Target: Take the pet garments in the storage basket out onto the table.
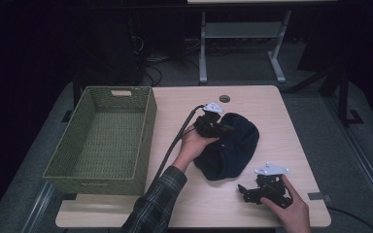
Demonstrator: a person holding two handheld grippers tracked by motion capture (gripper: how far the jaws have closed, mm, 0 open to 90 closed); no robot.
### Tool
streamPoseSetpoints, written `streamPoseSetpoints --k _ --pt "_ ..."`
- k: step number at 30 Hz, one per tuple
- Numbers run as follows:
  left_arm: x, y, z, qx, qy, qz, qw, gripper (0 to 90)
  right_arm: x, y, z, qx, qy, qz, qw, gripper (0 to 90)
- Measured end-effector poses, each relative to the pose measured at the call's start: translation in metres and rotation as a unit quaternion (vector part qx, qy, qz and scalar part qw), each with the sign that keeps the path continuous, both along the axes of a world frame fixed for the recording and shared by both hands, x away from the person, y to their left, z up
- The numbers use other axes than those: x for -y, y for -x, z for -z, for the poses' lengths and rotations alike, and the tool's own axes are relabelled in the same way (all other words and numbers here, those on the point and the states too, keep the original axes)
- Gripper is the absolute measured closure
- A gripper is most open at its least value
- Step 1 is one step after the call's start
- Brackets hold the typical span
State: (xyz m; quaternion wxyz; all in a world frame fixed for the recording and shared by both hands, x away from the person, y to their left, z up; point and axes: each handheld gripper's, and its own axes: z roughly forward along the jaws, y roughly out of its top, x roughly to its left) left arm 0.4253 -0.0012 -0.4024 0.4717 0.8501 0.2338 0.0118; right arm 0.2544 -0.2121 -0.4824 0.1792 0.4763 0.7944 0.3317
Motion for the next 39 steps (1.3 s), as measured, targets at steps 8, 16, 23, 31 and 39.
streamPoseSetpoints --k 8,16,23,31,39 --pt "-0.001 -0.002 0.004 -0.002 -0.01 -0.01 0.9999 61.4 0.0 0.0 0.0 0.002 0.001 -0.002 1.0 0.5" --pt "0.0 -0.002 0.004 0.021 -0.039 -0.017 0.9989 28.5 0.0 0.0 0.0 0.001 0.001 -0.002 1.0 0.4" --pt "-0.006 0.002 0.0 0.028 -0.051 -0.031 0.9978 12.9 0.0 0.0 0.0 0.001 0.0 -0.001 1.0 0.5" --pt "-0.019 0.012 -0.01 0.039 -0.051 -0.041 0.9971 13.0 0.0 0.001 0.0 -0.001 -0.001 -0.001 1.0 0.4" --pt "-0.038 0.031 -0.016 0.041 -0.052 -0.047 0.9967 13.2 0.0 0.001 0.0 -0.001 0.0 -0.001 1.0 0.4"
